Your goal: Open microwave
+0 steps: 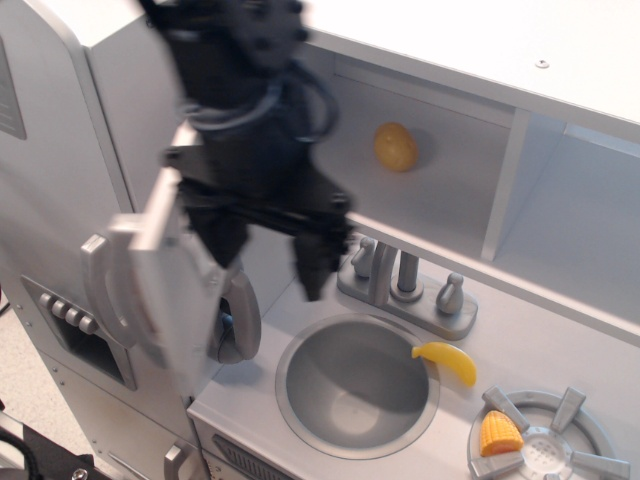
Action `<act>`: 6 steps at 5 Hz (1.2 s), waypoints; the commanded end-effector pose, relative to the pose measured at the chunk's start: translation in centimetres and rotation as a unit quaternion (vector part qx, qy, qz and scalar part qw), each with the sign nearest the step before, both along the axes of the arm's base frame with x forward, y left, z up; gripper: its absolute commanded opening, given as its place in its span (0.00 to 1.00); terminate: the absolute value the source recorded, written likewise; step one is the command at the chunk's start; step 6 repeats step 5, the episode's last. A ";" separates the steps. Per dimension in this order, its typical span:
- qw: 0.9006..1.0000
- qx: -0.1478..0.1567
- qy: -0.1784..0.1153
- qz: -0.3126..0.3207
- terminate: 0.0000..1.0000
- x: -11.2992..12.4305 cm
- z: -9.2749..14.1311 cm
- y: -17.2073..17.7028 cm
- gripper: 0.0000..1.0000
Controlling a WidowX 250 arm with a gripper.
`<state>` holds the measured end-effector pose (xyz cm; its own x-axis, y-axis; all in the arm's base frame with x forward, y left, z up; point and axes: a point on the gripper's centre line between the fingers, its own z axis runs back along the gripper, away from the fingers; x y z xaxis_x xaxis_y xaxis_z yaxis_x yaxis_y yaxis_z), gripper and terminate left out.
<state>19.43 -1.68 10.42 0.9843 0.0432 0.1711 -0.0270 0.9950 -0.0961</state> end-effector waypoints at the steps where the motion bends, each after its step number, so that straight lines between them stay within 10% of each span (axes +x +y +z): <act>1: 0.999 -0.001 -0.034 -0.012 0.00 -1.2 3.2 1.7 1.00; 4: 0.999 -0.013 -0.033 0.000 0.00 -0.1 6.1 0.3 1.00; 5: 0.999 -0.013 -0.033 0.000 1.00 -0.1 6.1 0.3 1.00; 6: 0.999 -0.013 -0.033 0.000 1.00 -0.1 6.1 0.3 1.00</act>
